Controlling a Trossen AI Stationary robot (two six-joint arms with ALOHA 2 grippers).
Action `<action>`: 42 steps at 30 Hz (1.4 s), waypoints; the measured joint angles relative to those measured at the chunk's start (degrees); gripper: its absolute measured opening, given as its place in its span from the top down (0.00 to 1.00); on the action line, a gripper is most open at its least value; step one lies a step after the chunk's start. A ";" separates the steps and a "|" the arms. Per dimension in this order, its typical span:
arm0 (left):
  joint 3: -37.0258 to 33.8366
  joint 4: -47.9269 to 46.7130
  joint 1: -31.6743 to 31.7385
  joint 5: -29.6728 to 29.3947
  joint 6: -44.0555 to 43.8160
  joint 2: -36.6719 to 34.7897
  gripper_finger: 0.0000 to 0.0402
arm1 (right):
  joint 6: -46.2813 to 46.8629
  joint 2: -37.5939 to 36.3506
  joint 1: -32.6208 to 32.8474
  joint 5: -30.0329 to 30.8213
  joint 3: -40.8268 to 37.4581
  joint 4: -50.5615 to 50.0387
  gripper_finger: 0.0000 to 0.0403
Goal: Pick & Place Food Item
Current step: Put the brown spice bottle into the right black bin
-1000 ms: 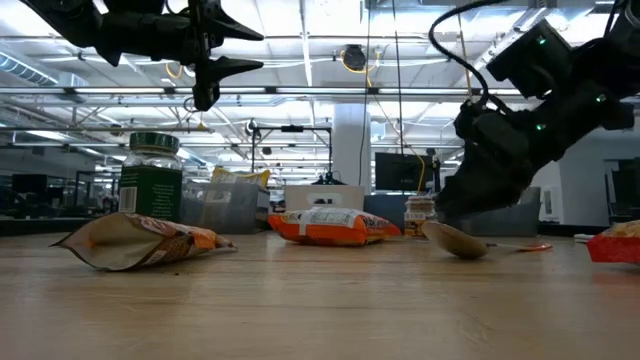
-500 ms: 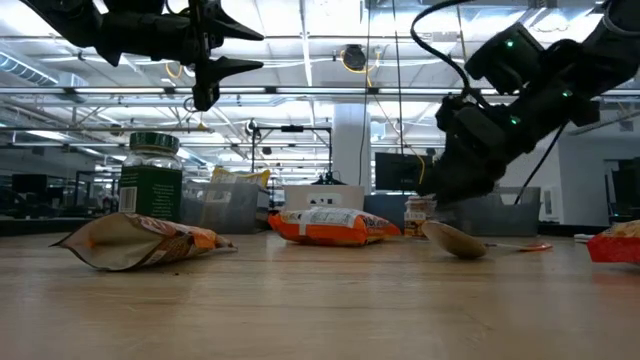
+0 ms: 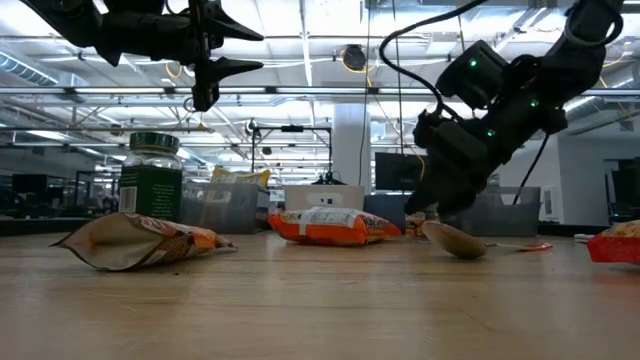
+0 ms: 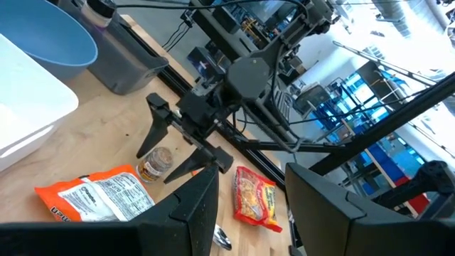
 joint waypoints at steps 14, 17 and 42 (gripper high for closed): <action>0.00 -0.77 0.00 0.07 0.68 0.00 0.58 | -0.87 -0.01 -0.39 -2.28 0.45 -1.41 0.33; 0.00 -0.86 0.00 0.12 1.17 0.01 0.58 | -1.22 -0.25 -1.44 -5.80 1.77 -4.98 0.34; 0.00 -2.97 0.00 1.22 2.72 0.00 0.58 | -17.49 -0.23 -6.27 -11.95 15.99 -31.16 0.34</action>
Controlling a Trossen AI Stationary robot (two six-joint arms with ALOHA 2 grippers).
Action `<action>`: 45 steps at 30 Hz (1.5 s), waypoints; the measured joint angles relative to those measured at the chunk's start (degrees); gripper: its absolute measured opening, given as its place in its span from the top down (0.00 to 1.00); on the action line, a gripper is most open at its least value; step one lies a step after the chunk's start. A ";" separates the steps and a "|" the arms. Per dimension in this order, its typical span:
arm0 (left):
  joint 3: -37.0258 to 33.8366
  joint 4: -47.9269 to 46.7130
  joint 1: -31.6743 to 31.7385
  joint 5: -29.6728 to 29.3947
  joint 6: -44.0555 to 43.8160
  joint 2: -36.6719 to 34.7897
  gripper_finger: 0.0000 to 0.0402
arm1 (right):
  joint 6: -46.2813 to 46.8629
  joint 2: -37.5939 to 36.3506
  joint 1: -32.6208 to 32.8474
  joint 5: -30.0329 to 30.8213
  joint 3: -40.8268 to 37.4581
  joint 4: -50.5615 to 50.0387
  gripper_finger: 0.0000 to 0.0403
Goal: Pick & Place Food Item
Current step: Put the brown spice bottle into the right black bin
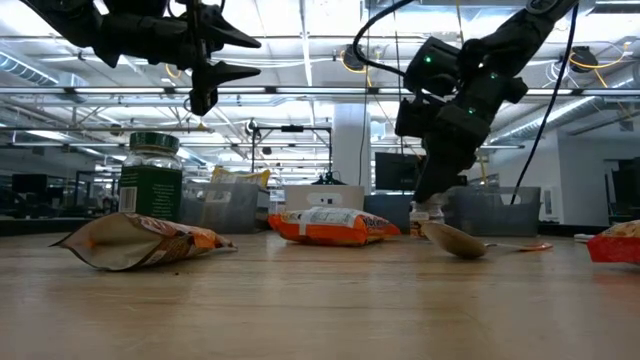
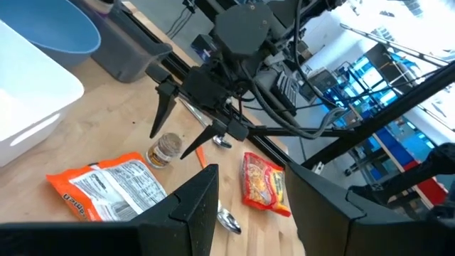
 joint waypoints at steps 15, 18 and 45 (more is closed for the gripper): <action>0.00 -0.05 0.00 0.29 0.47 0.00 0.58 | -0.39 0.00 0.00 0.07 0.00 -2.39 0.38; 0.00 -0.05 0.00 0.29 0.45 0.00 0.58 | -0.84 0.00 0.02 0.09 0.00 -2.40 0.42; 0.00 -0.35 0.00 0.27 0.38 0.02 0.58 | -1.55 0.73 0.06 1.66 0.09 -2.00 0.57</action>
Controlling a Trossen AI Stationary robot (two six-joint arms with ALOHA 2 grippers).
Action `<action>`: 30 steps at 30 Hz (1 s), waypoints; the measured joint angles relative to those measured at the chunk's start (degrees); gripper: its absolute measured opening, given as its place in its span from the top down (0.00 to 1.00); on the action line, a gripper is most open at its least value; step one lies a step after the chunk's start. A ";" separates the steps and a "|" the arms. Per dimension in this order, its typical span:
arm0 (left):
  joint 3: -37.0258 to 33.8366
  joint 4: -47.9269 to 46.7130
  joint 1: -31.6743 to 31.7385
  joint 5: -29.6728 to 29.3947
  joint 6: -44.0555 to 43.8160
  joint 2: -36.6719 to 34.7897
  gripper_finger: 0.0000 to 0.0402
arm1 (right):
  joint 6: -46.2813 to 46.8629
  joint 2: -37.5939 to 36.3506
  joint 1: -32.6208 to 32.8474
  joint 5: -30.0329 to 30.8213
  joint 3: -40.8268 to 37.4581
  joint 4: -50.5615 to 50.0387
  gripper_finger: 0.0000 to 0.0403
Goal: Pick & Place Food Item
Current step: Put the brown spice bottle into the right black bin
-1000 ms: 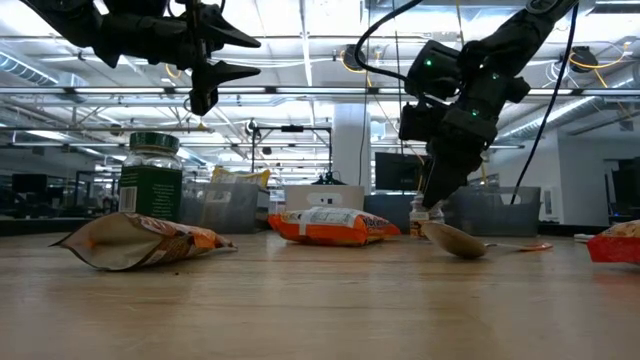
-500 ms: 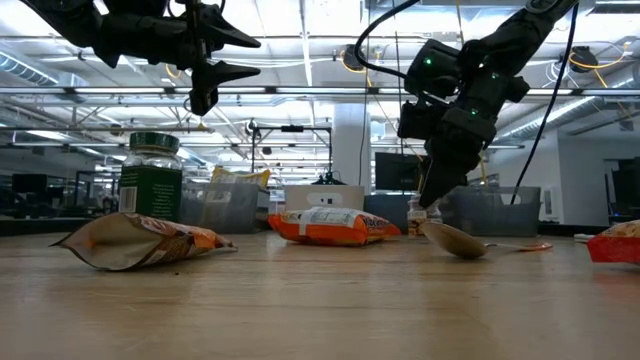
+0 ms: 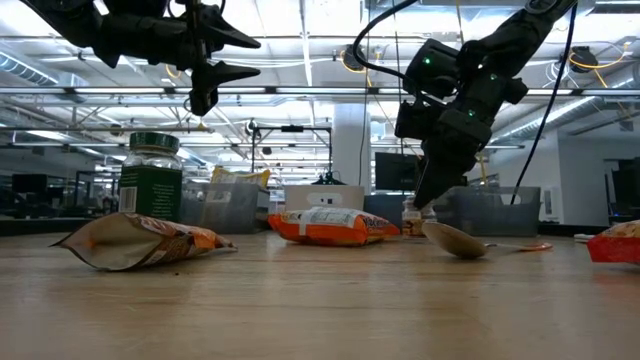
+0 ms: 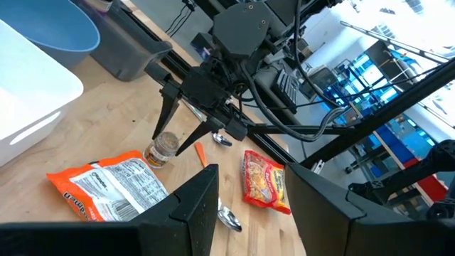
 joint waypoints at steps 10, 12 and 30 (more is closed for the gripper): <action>0.00 -2.68 0.00 0.00 1.29 0.00 0.58 | -2.34 -0.36 -0.08 0.46 3.99 -6.20 0.57; 0.00 -2.65 0.00 0.00 1.41 0.00 0.58 | -2.79 -0.38 -0.22 0.46 5.14 -7.11 0.57; 0.00 -2.57 0.00 0.06 4.16 0.00 0.58 | -7.32 -0.44 -7.18 3.48 23.41 -28.39 0.57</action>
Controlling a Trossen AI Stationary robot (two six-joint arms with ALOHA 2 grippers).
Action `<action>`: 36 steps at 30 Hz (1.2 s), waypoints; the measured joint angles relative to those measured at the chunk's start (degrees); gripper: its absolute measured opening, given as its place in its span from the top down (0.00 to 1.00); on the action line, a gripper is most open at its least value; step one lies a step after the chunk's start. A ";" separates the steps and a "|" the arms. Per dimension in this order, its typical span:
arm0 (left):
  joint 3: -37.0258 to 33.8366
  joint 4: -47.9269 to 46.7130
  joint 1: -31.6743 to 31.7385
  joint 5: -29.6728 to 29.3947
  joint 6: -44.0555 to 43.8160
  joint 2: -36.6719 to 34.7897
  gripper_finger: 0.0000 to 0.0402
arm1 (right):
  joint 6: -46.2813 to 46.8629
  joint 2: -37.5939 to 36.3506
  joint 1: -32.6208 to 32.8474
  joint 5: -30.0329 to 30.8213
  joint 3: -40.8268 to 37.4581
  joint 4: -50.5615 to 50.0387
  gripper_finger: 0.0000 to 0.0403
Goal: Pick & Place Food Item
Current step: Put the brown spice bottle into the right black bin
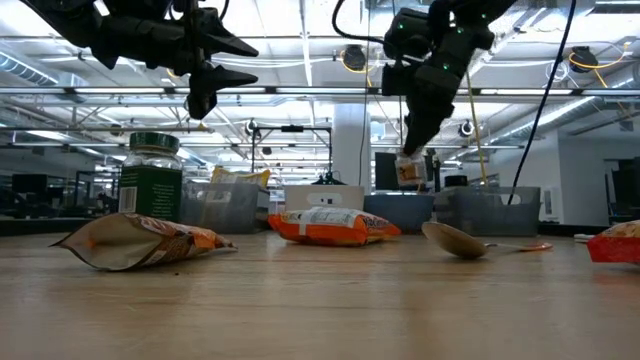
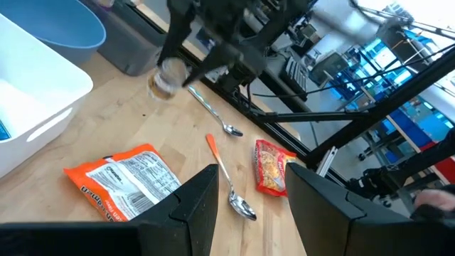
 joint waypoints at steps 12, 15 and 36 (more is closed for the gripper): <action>0.00 0.00 0.00 0.61 0.56 0.00 0.58 | 1.55 -8.23 -8.32 5.99 4.76 -8.16 0.57; 0.00 -0.03 0.00 1.39 0.71 0.00 0.58 | 2.19 -11.12 -10.59 7.69 4.78 -9.85 0.57; 0.00 -0.02 0.37 2.08 1.11 0.00 0.58 | 8.24 -15.89 -22.61 13.11 -1.49 -13.08 0.57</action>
